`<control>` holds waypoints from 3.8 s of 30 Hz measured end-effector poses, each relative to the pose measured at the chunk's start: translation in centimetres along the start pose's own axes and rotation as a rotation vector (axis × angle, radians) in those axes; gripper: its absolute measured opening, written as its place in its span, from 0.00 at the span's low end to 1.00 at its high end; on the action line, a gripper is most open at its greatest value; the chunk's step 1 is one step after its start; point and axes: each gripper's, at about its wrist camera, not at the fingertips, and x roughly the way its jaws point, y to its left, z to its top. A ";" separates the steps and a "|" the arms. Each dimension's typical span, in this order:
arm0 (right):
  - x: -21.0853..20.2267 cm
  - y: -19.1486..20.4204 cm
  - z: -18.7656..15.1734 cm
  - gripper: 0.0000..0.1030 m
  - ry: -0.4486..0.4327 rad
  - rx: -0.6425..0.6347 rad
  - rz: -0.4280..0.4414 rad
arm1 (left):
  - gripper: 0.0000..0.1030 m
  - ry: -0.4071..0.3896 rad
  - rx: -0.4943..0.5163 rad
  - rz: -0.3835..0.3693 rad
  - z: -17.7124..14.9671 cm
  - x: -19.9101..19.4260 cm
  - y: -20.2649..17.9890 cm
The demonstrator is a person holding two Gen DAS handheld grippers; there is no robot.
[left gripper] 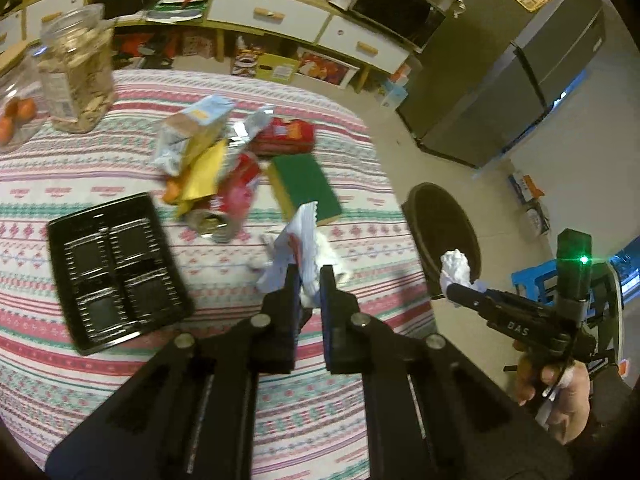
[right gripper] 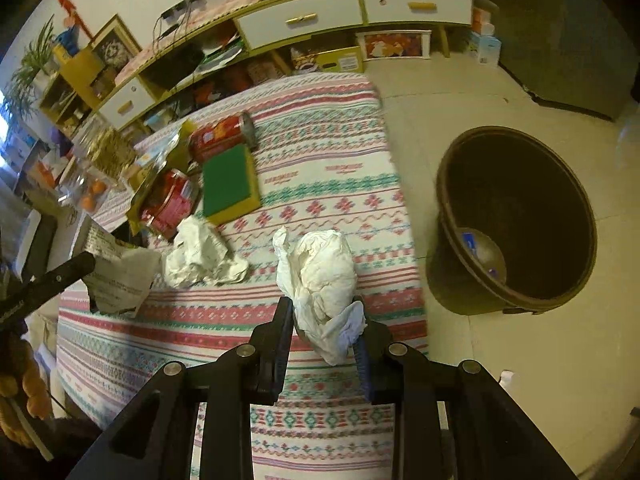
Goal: Collect trash
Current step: 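Carry the tissue over the brown bin and open the right tool, then move the right tool back over the remaining tissue on the table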
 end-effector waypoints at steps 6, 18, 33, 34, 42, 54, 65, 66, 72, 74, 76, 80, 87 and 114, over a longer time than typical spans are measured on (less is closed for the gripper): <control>-1.0 -3.3 0.2 0.28 -0.013 0.053 -0.008 | 0.09 -0.011 0.042 -0.035 1.2 1.2 -3.8; -3.0 -10.8 0.8 0.28 -0.063 0.194 -0.072 | 0.09 -0.006 0.155 -0.102 2.1 5.3 -11.8; -2.3 -18.2 0.1 0.28 -0.042 0.334 -0.132 | 0.09 0.078 0.240 -0.228 3.1 16.5 -22.9; -2.4 -18.7 0.0 0.29 -0.043 0.345 -0.130 | 0.09 0.081 0.243 -0.227 3.2 17.0 -23.3; -2.9 -21.7 -0.8 0.29 -0.047 0.404 -0.150 | 0.09 0.089 0.261 -0.169 3.4 19.3 -23.8; -2.8 -22.7 -0.8 0.30 -0.062 0.426 -0.160 | 0.69 0.068 0.268 -0.137 3.6 17.7 -22.8; -1.6 -22.6 -0.3 0.31 -0.066 0.437 -0.199 | 0.82 0.059 0.272 -0.024 3.2 12.5 -17.4; -1.6 -22.6 -0.2 0.31 -0.073 0.438 -0.200 | 0.82 0.053 0.271 -0.007 3.1 11.7 -16.5; -2.3 -22.4 0.2 0.68 -0.135 0.484 -0.189 | 0.83 0.039 0.232 0.041 2.5 8.6 -12.6; -2.7 -21.9 0.4 0.71 -0.147 0.480 -0.186 | 0.84 0.035 0.226 0.053 2.3 7.4 -11.4; -3.0 -21.0 0.7 0.71 -0.152 0.454 -0.192 | 0.84 0.029 0.229 0.071 2.0 6.2 -10.2; -3.5 -18.8 1.1 0.72 -0.147 0.406 -0.213 | 0.90 0.000 0.208 0.099 1.6 4.3 -7.5; -4.2 -13.9 1.5 0.72 -0.123 0.319 -0.215 | 0.92 -0.047 0.107 0.144 2.4 0.7 -2.3; 3.4 10.9 2.9 0.77 0.009 -0.090 -0.046 | 0.92 0.120 -0.143 0.363 0.6 -1.2 13.1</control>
